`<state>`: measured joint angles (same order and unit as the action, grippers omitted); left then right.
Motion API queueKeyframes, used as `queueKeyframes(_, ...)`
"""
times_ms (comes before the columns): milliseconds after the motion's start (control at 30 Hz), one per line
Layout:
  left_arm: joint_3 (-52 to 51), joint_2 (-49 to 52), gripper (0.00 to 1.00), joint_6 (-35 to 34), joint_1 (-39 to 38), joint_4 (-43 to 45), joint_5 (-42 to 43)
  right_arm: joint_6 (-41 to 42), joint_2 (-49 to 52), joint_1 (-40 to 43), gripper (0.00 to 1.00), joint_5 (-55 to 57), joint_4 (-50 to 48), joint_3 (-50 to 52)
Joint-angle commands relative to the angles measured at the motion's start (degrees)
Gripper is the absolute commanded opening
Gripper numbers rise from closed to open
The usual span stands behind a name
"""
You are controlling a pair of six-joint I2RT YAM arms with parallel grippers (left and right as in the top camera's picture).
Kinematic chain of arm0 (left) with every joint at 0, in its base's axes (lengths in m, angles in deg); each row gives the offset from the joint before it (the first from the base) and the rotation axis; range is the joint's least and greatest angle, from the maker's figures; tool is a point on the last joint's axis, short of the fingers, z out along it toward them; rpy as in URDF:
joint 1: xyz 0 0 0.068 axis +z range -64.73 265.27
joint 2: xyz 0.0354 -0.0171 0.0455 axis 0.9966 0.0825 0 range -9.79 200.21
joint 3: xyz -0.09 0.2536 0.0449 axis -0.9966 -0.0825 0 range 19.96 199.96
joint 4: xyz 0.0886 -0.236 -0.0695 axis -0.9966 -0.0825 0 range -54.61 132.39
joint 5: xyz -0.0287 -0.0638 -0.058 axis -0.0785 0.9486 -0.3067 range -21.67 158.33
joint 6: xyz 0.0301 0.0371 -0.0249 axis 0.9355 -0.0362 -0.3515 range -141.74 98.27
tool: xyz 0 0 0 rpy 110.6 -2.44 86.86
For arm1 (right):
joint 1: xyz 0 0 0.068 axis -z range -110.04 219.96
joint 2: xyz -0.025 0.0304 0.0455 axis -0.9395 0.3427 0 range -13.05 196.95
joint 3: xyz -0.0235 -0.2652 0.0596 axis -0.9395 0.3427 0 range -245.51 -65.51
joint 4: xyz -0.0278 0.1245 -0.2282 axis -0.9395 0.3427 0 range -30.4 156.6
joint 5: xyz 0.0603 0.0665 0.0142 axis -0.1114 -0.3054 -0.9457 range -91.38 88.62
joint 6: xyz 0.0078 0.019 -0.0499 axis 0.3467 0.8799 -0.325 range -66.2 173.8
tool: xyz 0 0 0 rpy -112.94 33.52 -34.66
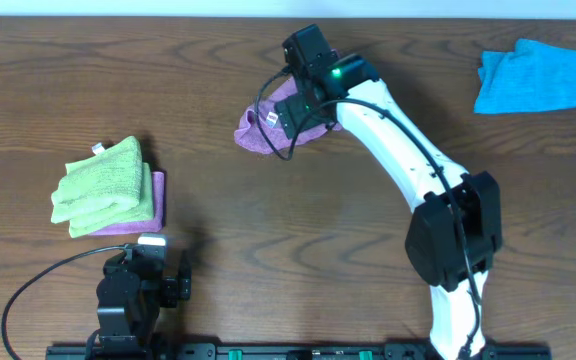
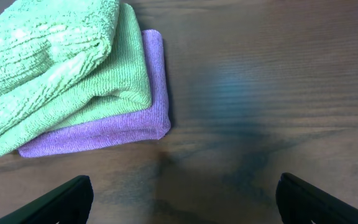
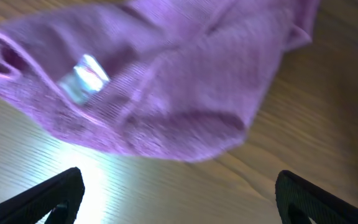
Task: Fold the cloth
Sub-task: 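Drag the pink cloth leftward to the table center with right gripper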
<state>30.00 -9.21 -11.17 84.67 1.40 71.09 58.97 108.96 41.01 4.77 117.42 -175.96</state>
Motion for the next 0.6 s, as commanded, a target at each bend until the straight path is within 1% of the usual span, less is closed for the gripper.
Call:
queueKeyframes(0, -0.79, -0.37, 0.95, 0.61, -0.17, -1.01, -0.39, -1.62, 0.13, 2.58, 0.97, 0.52, 2.05, 0.33)
queueKeyframes(67, -0.79, -0.37, 0.95, 0.61, -0.17, -1.01, -0.39, -1.53, 0.13, 4.20, 0.95, -2.34, 2.43, 1.09)
queueKeyframes(133, -0.79, -0.37, 0.95, 0.61, -0.17, -1.01, -0.39, 0.37, 0.13, 6.34, 0.94, -4.46, 1.49, 2.62)
queueKeyframes(233, -0.79, -0.37, 0.95, 0.61, -0.17, -1.01, -0.39, 3.26, 0.13, 10.38, 0.94, -11.56, -2.10, 6.45)
queueKeyframes(400, -0.79, -0.37, 0.95, 0.61, -0.17, -1.01, -0.39, 9.31, 0.13, 14.67, 0.93, -25.53, -13.22, 13.90)
queueKeyframes(500, -0.79, -0.37, 0.95, 0.61, -0.17, -1.01, -0.39, 13.16, 0.13, 15.87, 0.91, -28.74, -18.67, 17.57)
queueKeyframes(567, -0.79, -0.37, 0.95, 0.61, -0.17, -1.01, -0.39, 14.53, 0.13, 16.28, 0.89, -29.40, -20.37, 19.06)
